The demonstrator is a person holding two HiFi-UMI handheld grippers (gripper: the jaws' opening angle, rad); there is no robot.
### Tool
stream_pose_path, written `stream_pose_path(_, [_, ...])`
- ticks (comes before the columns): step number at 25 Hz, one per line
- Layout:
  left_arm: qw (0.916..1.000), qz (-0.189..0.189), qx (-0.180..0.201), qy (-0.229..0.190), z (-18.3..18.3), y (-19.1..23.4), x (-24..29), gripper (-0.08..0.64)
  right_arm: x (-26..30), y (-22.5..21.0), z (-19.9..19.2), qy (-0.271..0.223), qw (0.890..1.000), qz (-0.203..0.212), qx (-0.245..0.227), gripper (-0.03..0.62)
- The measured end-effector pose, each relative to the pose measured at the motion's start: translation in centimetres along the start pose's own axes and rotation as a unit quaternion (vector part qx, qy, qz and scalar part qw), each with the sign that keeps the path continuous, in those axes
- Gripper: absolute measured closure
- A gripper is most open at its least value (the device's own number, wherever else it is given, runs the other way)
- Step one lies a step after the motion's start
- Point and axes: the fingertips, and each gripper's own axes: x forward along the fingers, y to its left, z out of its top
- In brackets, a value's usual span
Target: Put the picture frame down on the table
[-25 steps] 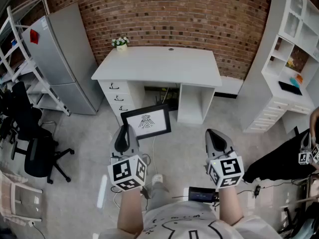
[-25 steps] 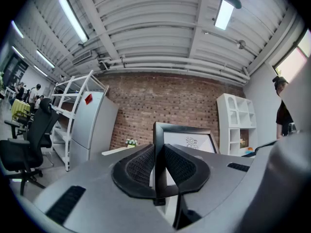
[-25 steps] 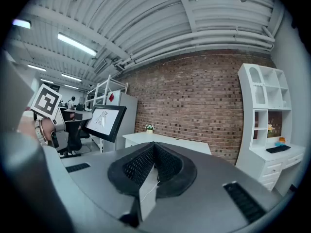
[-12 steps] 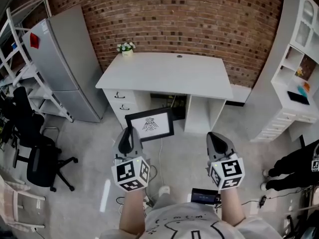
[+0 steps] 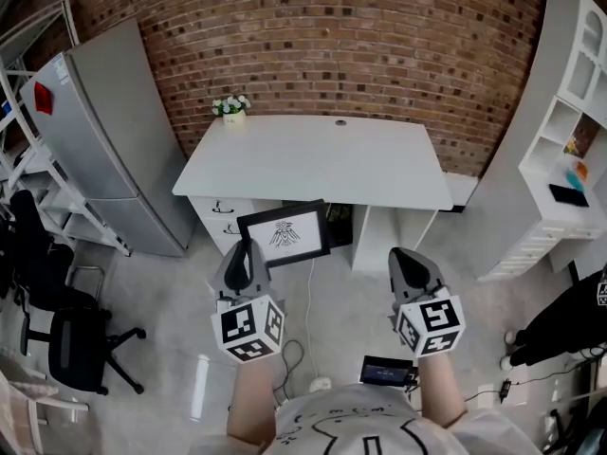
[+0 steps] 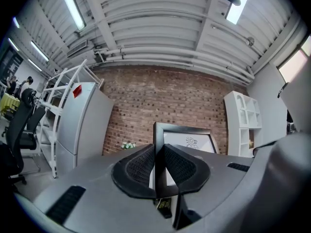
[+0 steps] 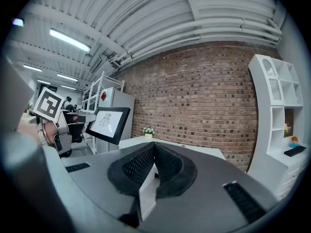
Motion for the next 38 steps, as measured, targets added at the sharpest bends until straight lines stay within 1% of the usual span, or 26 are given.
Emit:
stream_pose_path(5, [0.9999,-0.011,-0.002,-0.002,-0.3,1.5,3.5,0.488,3.2,0.1,-0.2,0.0,1.0,-0.01,0.009,0.575])
stream_pose_path(10, [0.9999,-0.014,-0.004,-0.002,-0.8,2.8,5.8,0.488,5.6,-0.2,-0.8,0.007,1.0,-0.018,0.013,0.575])
stream_pose_path(19, [0.9999,-0.009,-0.006,0.003,-2.0,3.4,9.7,0.488,9.7,-1.2,-1.8,0.017,1.0,-0.011,0.02,0.575])
stream_pose_path(23, [1.0,-0.001,-0.006,0.003,-2.3,3.8,12.3,0.488,12.6,-2.3,-1.8,0.017,1.0,0.003,0.019,0.575])
stream_pose_path(30, [0.9998,0.014,-0.011,0.004,-3.0,4.4,18.8,0.488,19.3,-4.6,-1.3,0.012,0.999,0.026,0.014,0.575])
stream_pose_path(38, [0.9997,0.023,-0.005,0.011,-3.6,3.8,28.1,0.488,27.9,-10.1,-1.3,0.014,0.999,0.031,0.029,0.575])
